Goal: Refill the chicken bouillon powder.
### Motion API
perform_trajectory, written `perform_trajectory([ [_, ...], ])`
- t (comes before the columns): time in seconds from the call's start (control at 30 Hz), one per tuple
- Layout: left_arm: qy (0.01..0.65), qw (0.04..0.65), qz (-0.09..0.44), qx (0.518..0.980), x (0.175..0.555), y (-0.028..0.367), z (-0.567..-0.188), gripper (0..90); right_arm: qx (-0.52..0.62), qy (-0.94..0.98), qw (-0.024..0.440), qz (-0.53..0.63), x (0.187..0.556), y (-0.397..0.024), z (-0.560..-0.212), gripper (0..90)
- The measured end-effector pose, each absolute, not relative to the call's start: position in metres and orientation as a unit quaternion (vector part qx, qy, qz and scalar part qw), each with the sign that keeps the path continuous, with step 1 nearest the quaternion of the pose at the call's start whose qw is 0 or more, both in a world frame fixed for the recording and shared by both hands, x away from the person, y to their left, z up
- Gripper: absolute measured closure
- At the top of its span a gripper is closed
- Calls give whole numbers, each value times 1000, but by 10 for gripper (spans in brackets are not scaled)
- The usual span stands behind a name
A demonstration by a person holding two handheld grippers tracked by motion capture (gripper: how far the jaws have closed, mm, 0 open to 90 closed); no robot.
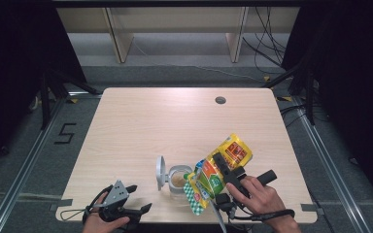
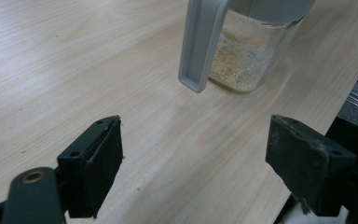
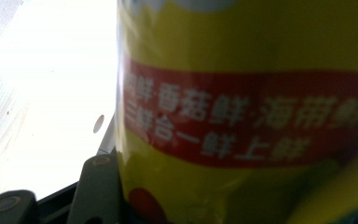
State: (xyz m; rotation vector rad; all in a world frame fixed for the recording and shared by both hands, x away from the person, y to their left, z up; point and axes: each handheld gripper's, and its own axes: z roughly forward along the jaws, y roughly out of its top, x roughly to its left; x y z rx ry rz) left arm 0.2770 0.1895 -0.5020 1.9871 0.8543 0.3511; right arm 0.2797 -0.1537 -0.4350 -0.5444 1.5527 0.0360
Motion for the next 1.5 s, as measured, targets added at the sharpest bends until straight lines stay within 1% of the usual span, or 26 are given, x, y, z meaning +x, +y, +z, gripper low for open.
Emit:
perform_trajectory([
  [0.03,338,441,145,819,278,192,-501,182,-251,690,679,12,280,-153,-434,478],
  [0.07,334,452,143,815,277,191,-501,182,-241,689,683,19,280,-153,-436,479],
  [0.23,333,449,143,816,277,191,-501,182,-237,696,678,13,279,-153,-435,479],
  [0.3,335,458,146,810,277,190,-501,182,-237,695,678,11,279,-154,-435,479],
  [0.4,333,449,147,816,277,191,-500,182,-243,690,681,15,280,-154,-435,479],
  [0.47,335,456,144,812,277,190,-501,182,-245,693,679,6,279,-153,-434,479],
  [0.57,334,452,144,814,277,191,-500,182,-233,696,680,14,278,-155,-437,479],
  [0.6,336,452,146,813,277,191,-501,182,-264,685,679,-23,278,-153,-430,479],
  [0.63,334,451,142,815,277,191,-500,182,-265,684,679,-24,278,-153,-430,480],
  [0.67,335,453,144,814,277,191,-500,182,-244,690,681,-15,277,-154,-432,480],
  [0.77,330,447,150,818,278,192,-500,182,-262,684,680,-22,276,-153,-429,481],
  [1.03,331,447,146,819,278,192,-500,182,-265,683,681,-23,276,-152,-429,482],
  [1.13,332,448,145,818,279,191,-501,182,-263,683,681,-20,276,-153,-428,510],
  [1.17,331,447,144,819,278,192,-501,182,-261,686,679,-19,276,-153,-429,512],
  [1.2,333,447,144,818,279,191,-501,182,-250,689,681,9,277,-153,-431,514],
  [1.37,336,453,141,813,278,191,-501,182,-249,689,681,5,278,-154,-431,514],
  [1.4,342,451,137,813,278,191,-501,182,-234,693,681,16,278,-156,-433,515],
  [1.5,334,450,143,816,278,192,-501,182,-250,688,682,10,278,-155,-431,515],
])
